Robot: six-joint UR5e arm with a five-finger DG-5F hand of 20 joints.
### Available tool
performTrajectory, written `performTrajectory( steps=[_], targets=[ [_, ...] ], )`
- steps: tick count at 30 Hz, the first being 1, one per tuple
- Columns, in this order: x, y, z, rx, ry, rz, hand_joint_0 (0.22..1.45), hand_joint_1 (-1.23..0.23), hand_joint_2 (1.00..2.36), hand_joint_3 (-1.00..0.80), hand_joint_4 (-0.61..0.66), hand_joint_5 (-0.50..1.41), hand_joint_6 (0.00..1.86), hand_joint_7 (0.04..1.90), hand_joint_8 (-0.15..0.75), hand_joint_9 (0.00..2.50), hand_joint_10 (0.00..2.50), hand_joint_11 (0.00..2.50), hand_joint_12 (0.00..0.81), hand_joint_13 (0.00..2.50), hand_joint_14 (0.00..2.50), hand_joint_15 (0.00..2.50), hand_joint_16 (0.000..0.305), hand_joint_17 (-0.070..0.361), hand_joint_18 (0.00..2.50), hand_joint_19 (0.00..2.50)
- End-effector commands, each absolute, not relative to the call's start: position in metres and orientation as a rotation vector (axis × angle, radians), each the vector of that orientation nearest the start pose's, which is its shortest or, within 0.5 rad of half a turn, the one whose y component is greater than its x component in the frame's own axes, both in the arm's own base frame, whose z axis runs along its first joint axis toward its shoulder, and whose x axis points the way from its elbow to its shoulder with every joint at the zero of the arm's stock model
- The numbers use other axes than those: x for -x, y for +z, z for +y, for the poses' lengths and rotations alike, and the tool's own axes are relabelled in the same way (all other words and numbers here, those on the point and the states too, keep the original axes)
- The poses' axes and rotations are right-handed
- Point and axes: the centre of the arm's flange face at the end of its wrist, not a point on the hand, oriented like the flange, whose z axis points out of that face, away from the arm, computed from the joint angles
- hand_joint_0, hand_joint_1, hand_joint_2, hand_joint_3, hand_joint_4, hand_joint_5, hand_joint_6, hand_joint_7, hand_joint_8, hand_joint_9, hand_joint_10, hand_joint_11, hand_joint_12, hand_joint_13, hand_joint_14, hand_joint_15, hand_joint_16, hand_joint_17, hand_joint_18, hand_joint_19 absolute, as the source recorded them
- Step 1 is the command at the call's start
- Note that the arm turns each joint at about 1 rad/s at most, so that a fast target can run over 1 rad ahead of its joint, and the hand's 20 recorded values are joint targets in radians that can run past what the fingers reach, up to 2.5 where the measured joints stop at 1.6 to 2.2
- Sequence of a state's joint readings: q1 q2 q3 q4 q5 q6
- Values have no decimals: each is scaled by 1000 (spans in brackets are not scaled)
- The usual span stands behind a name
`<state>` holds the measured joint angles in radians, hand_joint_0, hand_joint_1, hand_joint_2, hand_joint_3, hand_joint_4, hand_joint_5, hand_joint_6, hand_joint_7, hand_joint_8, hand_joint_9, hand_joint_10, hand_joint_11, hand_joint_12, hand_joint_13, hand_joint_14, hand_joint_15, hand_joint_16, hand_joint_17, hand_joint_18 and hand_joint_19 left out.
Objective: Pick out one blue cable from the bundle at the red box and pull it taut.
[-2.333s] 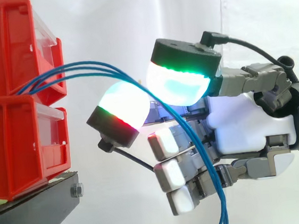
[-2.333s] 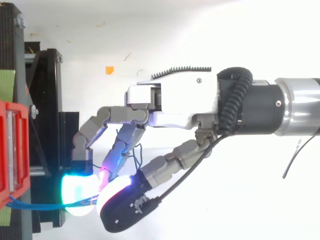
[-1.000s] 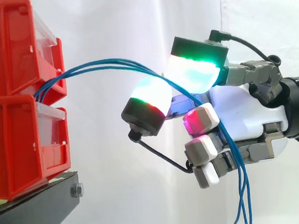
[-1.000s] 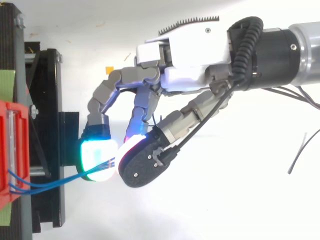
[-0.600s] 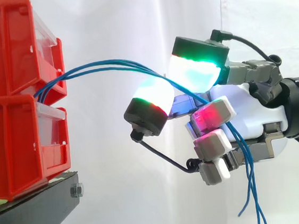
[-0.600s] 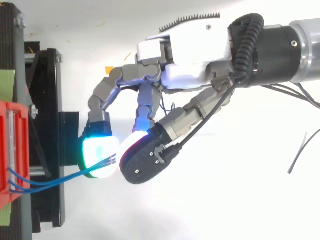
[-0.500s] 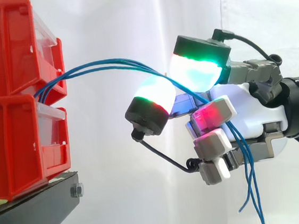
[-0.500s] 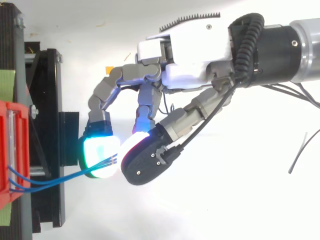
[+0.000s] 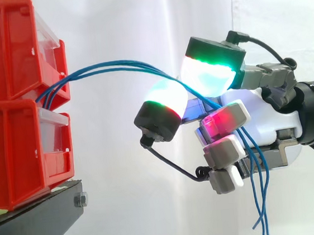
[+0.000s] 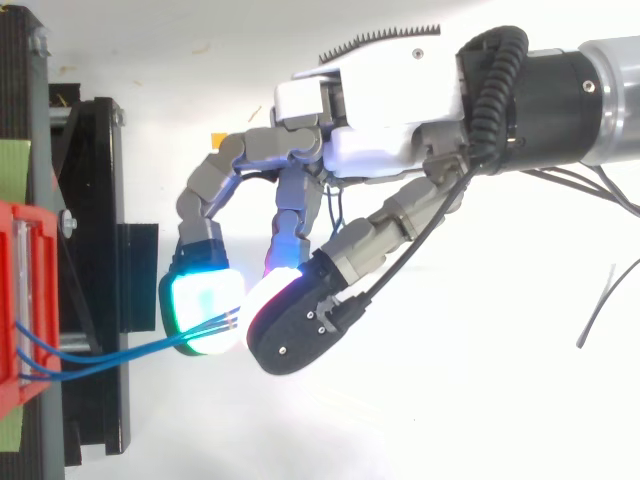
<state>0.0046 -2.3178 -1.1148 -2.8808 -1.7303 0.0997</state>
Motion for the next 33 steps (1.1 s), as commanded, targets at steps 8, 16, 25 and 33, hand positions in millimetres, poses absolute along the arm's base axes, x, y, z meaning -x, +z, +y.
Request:
performTrajectory(
  steps=[8,16,25,33],
  targets=[
    [-760,259,-114,-1230,1383,1311,809,-979,1014,-324,-232,-78,954,1136,259,1373,24,702,326,1159,27,647,39,87,984,670],
    [-759,259,-116,-1234,1380,1311,798,-987,1000,-500,-247,-83,963,1076,249,1375,26,716,323,1171,27,647,39,88,1015,634],
    [-760,261,-120,-1229,1381,1301,723,-978,1000,-500,-164,-81,955,1025,244,1388,26,713,326,1172,27,653,39,88,1011,645],
    [-759,259,-120,-1230,1381,1306,617,-804,1000,-500,-58,-72,938,884,256,1393,24,702,333,1168,24,646,40,91,984,667]
  ],
)
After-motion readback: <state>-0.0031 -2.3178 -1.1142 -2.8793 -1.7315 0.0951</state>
